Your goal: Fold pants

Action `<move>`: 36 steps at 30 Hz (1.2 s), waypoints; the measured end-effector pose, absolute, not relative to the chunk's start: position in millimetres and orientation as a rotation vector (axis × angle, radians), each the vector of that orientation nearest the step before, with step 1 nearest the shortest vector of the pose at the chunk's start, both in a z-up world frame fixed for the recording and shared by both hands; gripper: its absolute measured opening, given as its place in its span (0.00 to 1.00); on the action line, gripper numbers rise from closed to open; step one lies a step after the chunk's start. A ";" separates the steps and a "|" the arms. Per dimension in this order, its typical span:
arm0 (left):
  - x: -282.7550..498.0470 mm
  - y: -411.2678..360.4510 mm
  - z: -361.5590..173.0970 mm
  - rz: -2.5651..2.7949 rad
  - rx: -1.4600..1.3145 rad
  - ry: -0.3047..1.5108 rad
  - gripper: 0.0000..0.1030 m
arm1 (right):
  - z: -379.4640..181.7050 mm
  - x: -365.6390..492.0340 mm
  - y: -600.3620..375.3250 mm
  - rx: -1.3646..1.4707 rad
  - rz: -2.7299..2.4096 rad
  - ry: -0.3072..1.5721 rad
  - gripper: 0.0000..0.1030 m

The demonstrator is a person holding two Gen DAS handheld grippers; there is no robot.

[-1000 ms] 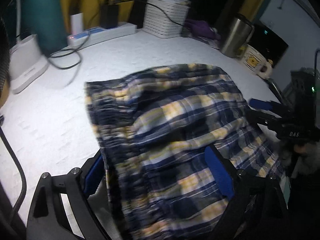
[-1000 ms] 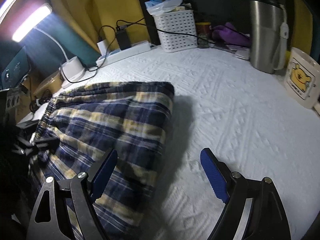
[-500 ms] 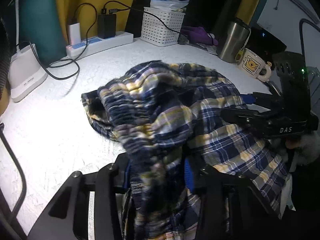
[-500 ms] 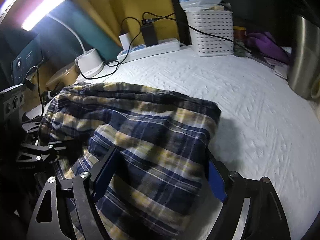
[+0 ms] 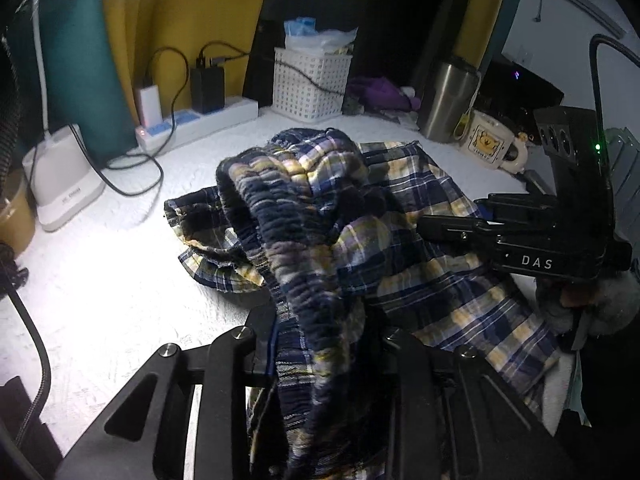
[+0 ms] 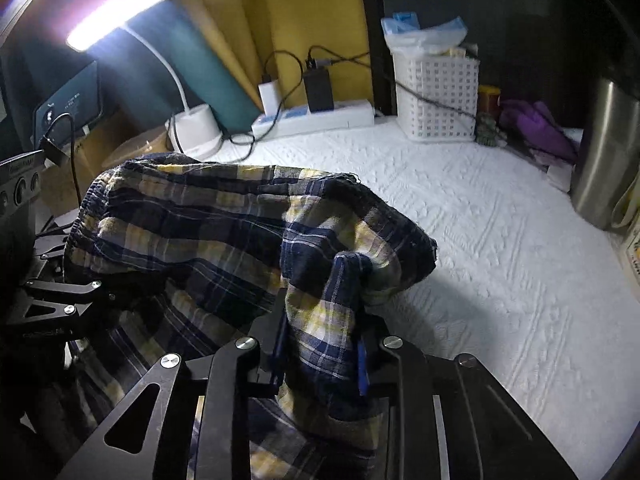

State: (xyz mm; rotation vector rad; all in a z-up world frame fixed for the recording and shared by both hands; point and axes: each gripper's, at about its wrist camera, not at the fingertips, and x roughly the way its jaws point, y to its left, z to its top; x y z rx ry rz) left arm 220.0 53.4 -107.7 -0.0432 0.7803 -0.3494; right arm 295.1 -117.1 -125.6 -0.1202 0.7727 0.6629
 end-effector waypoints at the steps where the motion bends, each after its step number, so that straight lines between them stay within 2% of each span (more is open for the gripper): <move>1: 216.0 53.1 -103.3 -0.348 -0.042 0.768 0.26 | -121.7 292.3 -117.3 -0.120 0.662 0.762 0.26; 18: 152.4 46.4 -42.1 -0.335 -0.016 0.603 0.26 | -52.0 227.0 -136.4 -0.096 0.657 0.574 0.26; 36: 90.0 42.6 0.6 -0.321 0.026 0.449 0.26 | -2.4 156.4 -155.5 -0.096 0.657 0.414 0.26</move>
